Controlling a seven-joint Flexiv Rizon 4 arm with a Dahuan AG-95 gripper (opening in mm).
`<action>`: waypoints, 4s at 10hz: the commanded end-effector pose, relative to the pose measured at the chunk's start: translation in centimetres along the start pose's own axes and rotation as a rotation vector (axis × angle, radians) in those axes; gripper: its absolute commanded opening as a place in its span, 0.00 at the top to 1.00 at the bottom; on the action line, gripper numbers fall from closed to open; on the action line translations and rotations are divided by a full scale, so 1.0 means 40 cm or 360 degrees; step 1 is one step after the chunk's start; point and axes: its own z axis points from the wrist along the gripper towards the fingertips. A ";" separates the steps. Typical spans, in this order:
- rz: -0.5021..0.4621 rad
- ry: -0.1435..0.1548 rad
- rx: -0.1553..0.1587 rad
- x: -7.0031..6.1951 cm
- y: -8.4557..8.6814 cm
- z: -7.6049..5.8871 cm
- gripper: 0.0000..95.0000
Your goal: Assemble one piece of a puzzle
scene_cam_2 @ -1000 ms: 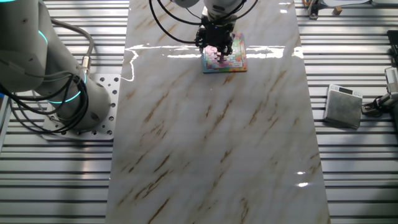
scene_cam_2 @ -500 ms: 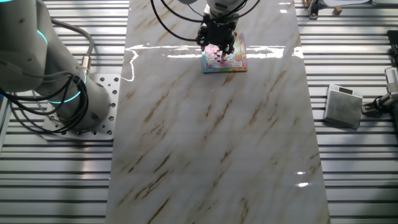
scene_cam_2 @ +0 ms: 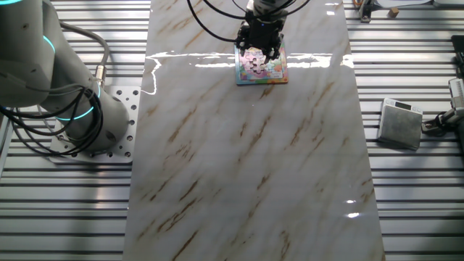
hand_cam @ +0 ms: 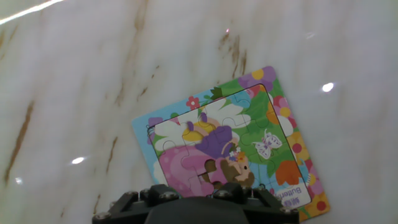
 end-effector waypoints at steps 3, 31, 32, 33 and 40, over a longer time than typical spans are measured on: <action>-0.0002 -0.0001 -0.0003 0.001 -0.009 0.007 0.40; 0.0088 -0.0009 0.0017 0.001 -0.024 0.047 0.40; 0.0083 -0.0011 0.0016 0.000 -0.021 0.048 0.40; 0.0087 -0.0015 0.0014 0.000 -0.017 0.053 0.40; 0.0111 -0.0024 0.0013 -0.012 0.015 0.059 0.40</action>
